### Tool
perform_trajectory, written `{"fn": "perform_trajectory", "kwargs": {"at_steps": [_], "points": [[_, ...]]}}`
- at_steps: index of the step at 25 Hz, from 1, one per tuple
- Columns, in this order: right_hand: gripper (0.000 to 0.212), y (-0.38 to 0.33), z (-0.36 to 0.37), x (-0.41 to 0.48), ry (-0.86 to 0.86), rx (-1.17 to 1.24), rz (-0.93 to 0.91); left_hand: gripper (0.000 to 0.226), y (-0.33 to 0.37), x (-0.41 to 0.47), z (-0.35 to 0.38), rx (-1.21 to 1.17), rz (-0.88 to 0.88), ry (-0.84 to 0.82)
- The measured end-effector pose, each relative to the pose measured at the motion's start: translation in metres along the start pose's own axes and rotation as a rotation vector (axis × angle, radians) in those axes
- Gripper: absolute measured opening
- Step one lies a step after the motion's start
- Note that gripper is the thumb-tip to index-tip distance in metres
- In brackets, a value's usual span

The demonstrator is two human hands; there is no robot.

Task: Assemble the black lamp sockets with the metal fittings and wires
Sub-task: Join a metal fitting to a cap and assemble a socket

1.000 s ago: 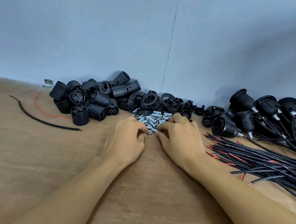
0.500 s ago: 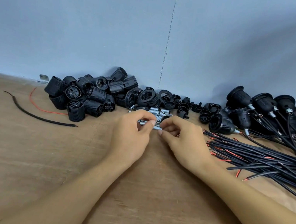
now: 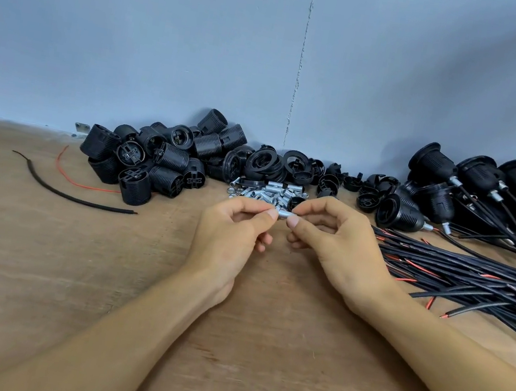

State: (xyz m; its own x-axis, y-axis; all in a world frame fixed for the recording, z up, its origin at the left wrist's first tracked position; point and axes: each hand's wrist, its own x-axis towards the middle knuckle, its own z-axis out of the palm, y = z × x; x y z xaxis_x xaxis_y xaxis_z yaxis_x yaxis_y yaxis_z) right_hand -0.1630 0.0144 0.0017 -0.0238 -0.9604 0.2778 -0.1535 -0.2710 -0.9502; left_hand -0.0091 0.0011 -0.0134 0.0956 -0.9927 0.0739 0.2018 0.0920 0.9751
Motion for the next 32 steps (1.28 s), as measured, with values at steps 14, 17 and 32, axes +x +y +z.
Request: {"fn": "perform_trajectory", "kwargs": {"at_steps": [14, 17, 32], "points": [[0.011, -0.004, -0.005, -0.003, 0.004, -0.036, -0.068, 0.018, 0.009, -0.004, -0.005, 0.025, -0.001, -0.167], [0.013, -0.006, -0.004, -0.005, 0.01, -0.067, -0.084, 0.014, 0.009, -0.004, -0.005, 0.008, -0.016, -0.176], [0.009, -0.007, -0.002, -0.009, 0.08, -0.245, -0.183, 0.022, 0.012, -0.003, -0.008, -0.06, -0.05, -0.21]]}}
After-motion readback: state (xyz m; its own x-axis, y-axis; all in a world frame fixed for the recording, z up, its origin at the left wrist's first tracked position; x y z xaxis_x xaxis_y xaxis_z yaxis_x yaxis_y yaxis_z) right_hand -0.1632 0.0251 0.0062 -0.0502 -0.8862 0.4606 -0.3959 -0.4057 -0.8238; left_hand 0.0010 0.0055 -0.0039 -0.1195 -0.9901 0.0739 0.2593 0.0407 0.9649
